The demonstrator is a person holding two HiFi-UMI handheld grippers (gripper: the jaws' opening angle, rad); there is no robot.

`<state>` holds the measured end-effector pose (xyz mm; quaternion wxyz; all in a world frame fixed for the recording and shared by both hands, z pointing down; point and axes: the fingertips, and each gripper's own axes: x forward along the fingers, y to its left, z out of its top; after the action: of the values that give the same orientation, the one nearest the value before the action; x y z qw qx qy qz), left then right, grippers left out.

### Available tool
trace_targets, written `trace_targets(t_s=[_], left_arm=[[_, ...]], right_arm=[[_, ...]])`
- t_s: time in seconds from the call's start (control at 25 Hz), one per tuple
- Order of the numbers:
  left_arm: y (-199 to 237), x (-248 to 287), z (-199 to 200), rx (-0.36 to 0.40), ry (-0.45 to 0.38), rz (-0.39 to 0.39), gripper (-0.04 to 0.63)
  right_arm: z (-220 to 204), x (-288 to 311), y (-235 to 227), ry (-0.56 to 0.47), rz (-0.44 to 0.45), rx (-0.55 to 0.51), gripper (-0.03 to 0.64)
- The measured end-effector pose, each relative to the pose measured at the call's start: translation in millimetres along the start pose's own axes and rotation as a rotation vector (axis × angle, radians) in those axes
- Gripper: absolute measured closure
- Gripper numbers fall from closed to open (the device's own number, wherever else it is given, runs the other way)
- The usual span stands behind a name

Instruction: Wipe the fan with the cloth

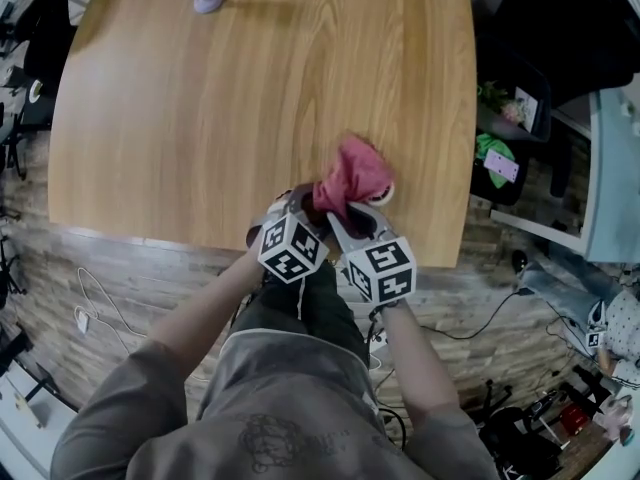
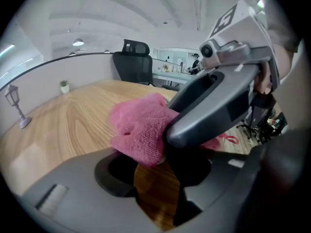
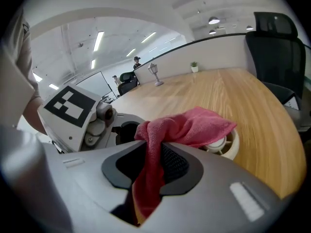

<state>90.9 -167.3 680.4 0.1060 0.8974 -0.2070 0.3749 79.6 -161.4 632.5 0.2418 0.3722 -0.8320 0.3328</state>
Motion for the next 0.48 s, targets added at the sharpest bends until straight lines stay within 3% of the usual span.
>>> trace_targets(t_s=[0.12,0.48], left_arm=[[0,1,-1,-0.002,0.001,-0.004,0.405],[0,1,0,-0.002,0.001,-0.009,0.405]], right_arm=[[3,-9,-16,-0.012,-0.047,0.011,0.522],[16,-58,-98,-0.090,-0.320,0.102,0.522]])
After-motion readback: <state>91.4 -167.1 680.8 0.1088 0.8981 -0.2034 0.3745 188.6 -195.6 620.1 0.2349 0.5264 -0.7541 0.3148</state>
